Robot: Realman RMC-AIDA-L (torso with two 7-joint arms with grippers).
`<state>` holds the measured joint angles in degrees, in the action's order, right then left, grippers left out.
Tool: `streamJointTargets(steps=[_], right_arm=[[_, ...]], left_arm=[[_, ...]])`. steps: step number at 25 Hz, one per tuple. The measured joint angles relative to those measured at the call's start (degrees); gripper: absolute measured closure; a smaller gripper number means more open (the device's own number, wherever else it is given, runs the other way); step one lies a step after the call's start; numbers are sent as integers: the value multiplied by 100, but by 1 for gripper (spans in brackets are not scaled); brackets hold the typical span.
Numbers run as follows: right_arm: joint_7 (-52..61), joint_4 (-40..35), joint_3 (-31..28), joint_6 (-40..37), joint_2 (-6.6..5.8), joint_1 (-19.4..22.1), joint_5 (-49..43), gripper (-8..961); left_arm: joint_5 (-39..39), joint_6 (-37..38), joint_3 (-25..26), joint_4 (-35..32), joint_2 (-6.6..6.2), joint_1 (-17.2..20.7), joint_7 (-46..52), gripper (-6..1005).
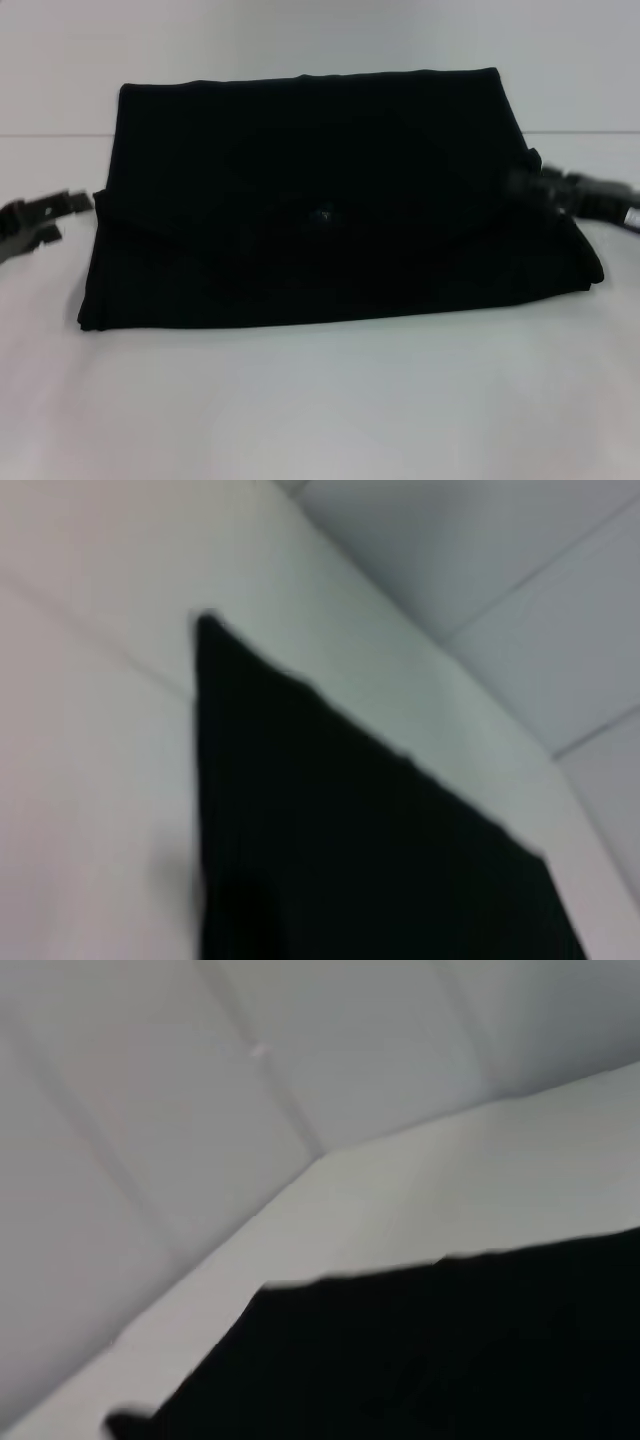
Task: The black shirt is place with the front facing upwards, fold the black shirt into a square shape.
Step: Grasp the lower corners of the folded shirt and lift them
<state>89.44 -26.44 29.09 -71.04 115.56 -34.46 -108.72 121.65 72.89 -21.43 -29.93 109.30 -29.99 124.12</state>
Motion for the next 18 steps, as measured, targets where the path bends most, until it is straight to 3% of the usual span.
streamJointTargets(steps=[3,9,18], right_arm=[[-576,6,225,-277,75,123,-117,146],[-1214,46,308,-556,237,316,-225,153],[-1238,113,437,-521,256,361,-229,153]], left_arm=[[281,202,-248,-20,-93,52,147,211],[799,142,-292,-52,-21,-23,95,151],[853,215,-603,-65,62,-95,47,150]])
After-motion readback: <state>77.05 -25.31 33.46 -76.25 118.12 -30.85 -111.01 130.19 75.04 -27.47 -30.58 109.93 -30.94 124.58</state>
